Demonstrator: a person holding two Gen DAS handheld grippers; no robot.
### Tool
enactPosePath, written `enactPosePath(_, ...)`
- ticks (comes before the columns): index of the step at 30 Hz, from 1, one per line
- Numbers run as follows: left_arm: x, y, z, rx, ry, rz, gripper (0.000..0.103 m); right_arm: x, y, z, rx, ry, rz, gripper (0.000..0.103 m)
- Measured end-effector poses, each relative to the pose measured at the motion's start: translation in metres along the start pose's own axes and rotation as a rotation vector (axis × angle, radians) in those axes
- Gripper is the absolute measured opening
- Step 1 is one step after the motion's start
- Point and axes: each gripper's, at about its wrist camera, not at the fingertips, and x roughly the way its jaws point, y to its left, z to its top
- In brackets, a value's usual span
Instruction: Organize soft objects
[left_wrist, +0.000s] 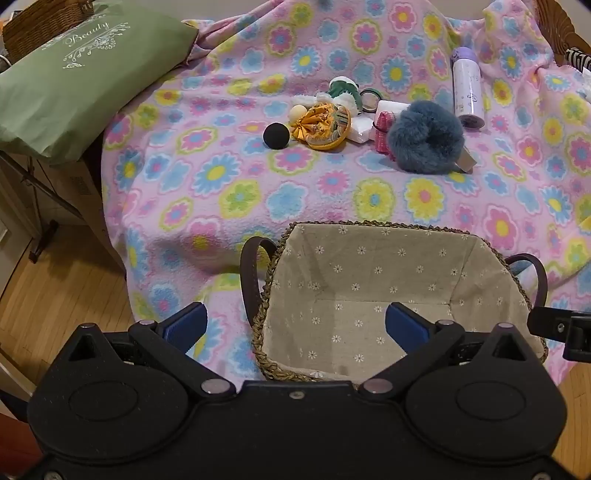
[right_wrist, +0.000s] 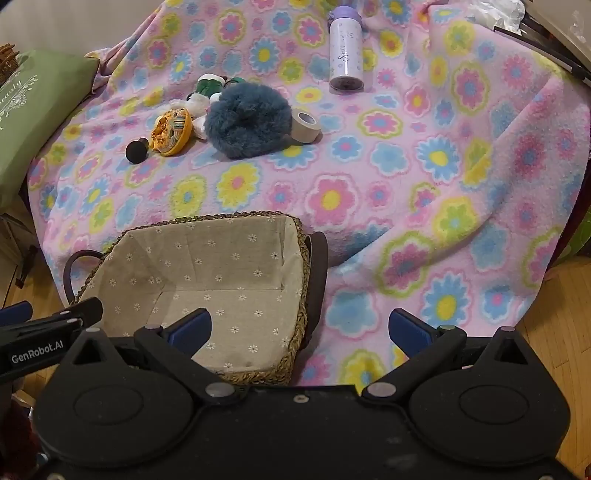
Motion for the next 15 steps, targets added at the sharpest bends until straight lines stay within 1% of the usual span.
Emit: enactPosePath(15,-0.0025,0.0033,-0.0011,-0.006,-0.002,0.0,0.1,-0.0011,0.0005,-0.0001,-0.005,-0.001,0.001,0.103)
